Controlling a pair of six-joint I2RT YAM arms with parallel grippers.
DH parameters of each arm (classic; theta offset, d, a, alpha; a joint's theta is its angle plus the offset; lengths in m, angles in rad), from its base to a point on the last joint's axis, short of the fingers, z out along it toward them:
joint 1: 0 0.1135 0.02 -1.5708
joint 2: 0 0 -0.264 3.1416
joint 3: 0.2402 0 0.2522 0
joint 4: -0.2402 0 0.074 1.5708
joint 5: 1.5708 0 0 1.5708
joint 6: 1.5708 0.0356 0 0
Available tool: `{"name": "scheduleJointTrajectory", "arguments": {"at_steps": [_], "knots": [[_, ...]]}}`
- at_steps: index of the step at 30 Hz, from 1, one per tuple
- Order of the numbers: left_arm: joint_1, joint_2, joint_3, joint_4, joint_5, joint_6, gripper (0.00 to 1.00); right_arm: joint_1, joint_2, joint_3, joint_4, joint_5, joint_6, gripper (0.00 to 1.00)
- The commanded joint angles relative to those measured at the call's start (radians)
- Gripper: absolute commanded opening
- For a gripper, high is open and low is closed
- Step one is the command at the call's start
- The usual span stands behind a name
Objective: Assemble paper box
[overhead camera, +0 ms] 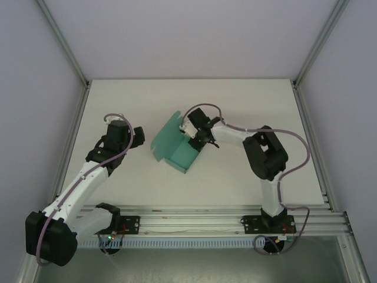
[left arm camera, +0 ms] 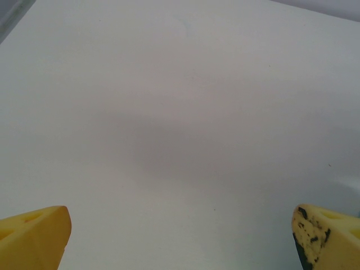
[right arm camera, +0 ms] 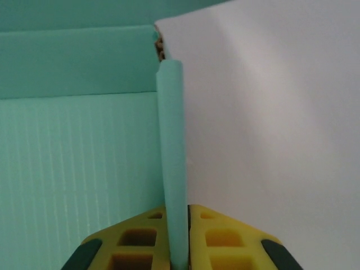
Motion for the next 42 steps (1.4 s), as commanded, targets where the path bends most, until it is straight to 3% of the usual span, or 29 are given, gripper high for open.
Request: {"name": "scheduleJointTrajectory", "arguments": {"at_steps": [1,9,12,18,20,24,26,28,32,36,39,42], "knots": [[0.009,-0.005,0.013,0.011,-0.057,-0.031,1.00,0.013,-0.097,-0.074,0.085,0.187,0.458,0.09],[0.009,0.027,0.012,0.074,0.017,-0.011,1.00,0.123,-0.162,-0.213,0.011,0.408,0.989,0.13],[0.008,0.050,0.007,0.119,0.109,0.044,1.00,0.147,-0.162,-0.217,0.009,0.418,1.035,0.17],[0.009,0.111,-0.004,0.223,0.385,0.210,1.00,0.154,-0.196,-0.219,0.019,0.426,1.037,0.36],[0.008,0.134,0.009,0.237,0.467,0.266,1.00,0.153,-0.236,-0.227,0.032,0.416,1.010,0.62],[0.008,0.200,0.069,0.222,0.632,0.391,1.00,0.149,-0.345,-0.253,0.078,0.426,0.868,0.99],[0.008,0.243,0.113,0.202,0.649,0.427,1.00,0.135,-0.393,-0.261,0.101,0.457,0.711,1.00],[0.009,0.301,0.169,0.145,0.707,0.501,1.00,0.101,-0.419,-0.257,0.121,0.387,0.481,1.00],[0.008,0.424,0.299,-0.002,0.791,0.661,1.00,-0.021,-0.425,-0.225,0.139,0.048,0.094,1.00],[0.007,0.543,0.415,-0.143,0.812,0.792,1.00,-0.141,-0.326,-0.024,-0.036,-0.177,-0.052,1.00],[0.008,0.620,0.495,-0.221,0.784,0.809,1.00,-0.186,-0.244,0.094,-0.152,-0.193,-0.106,1.00],[0.008,0.640,0.498,-0.211,0.788,0.780,1.00,-0.194,-0.221,0.100,-0.189,-0.171,0.005,1.00]]}}
